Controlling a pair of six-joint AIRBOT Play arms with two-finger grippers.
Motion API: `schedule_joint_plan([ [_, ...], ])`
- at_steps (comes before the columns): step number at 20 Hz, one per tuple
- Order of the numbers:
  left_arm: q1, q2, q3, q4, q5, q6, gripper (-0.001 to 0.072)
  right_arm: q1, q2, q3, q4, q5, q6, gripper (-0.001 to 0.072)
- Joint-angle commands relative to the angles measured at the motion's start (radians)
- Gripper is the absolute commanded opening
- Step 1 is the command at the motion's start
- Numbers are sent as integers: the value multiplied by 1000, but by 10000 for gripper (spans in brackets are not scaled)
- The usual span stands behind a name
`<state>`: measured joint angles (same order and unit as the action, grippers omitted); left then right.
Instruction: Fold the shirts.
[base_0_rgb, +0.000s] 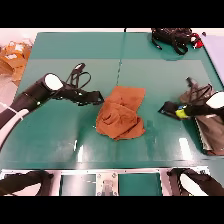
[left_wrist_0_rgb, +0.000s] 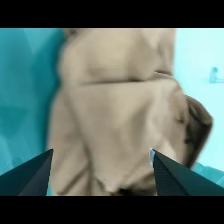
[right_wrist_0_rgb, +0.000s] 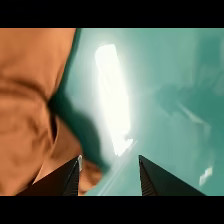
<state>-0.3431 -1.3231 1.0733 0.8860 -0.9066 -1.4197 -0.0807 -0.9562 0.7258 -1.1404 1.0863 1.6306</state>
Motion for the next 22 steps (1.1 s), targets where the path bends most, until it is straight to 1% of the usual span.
schedule_joint_plan([
  [1,48,-7,-3,12,70,41,716,94,-18,-159,218,-172,-58,430],
  [3,46,-10,-2,13,117,43,715,178,-87,-172,331,-223,-112,430],
  [5,46,-36,-2,13,123,42,715,251,-180,-150,414,-253,-170,423],
  [6,46,-59,-2,11,120,42,715,277,-229,-132,418,-246,-185,348],
  [7,46,-85,-2,2,116,41,716,285,-264,-122,416,-227,-207,232],
  [8,46,-114,-2,-15,111,41,715,277,-283,-118,402,-198,-230,13],
  [10,46,-165,-2,-76,119,43,715,226,-270,-114,324,-147,-229,15],
  [11,46,-186,-2,-128,141,67,715,187,-253,-109,286,-122,-229,15],
  [14,45,-236,-2,-348,213,219,715,53,-216,-106,211,-105,-230,15],
  [16,27,-280,1,-529,234,348,700,-7,-218,-107,212,-106,-256,16],
  [17,10,-308,1,-598,208,406,582,-19,-218,-107,212,-108,-256,16],
  [18,-10,-331,1,-641,170,448,479,-23,-218,-106,211,-111,-256,15],
  [19,-29,-350,1,-668,140,487,468,-23,-218,-106,212,-116,-262,15],
  [21,-56,-359,1,-689,133,529,466,-23,-218,-106,211,-129,-275,15],
  [22,-56,-359,1,-704,129,542,426,-29,-218,-105,211,-135,-275,15],
])
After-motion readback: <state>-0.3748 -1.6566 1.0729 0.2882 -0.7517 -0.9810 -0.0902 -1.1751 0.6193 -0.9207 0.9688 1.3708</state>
